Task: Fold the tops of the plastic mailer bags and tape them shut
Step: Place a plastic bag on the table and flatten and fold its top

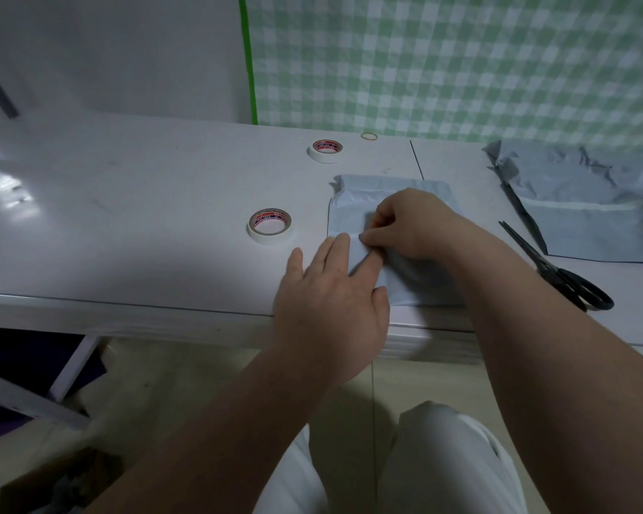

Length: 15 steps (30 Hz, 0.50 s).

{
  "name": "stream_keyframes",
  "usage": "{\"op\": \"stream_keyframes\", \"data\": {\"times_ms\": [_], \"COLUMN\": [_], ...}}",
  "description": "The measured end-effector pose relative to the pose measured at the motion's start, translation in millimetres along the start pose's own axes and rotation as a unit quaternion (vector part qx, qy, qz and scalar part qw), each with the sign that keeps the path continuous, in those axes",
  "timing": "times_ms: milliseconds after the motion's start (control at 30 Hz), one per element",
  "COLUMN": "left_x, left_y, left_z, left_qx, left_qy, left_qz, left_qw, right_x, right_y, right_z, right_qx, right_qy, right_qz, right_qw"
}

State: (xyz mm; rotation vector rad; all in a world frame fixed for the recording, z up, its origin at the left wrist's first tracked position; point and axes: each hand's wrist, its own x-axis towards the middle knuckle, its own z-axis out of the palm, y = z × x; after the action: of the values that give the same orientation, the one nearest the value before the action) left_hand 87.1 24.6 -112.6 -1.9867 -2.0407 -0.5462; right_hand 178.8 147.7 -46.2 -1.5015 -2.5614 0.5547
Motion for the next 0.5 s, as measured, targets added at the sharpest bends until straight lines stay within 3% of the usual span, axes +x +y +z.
{"op": "stream_keyframes", "data": {"times_ms": [500], "left_x": [0.6], "left_y": [0.9], "left_z": [-3.0], "left_qx": [0.002], "left_qy": [-0.046], "left_qz": [-0.002], "left_qw": [0.999], "right_x": [3.5], "right_y": [5.6], "right_z": [5.3], "right_qx": [0.002], "right_qy": [0.029], "right_qz": [-0.01], "right_qw": [1.0]}}
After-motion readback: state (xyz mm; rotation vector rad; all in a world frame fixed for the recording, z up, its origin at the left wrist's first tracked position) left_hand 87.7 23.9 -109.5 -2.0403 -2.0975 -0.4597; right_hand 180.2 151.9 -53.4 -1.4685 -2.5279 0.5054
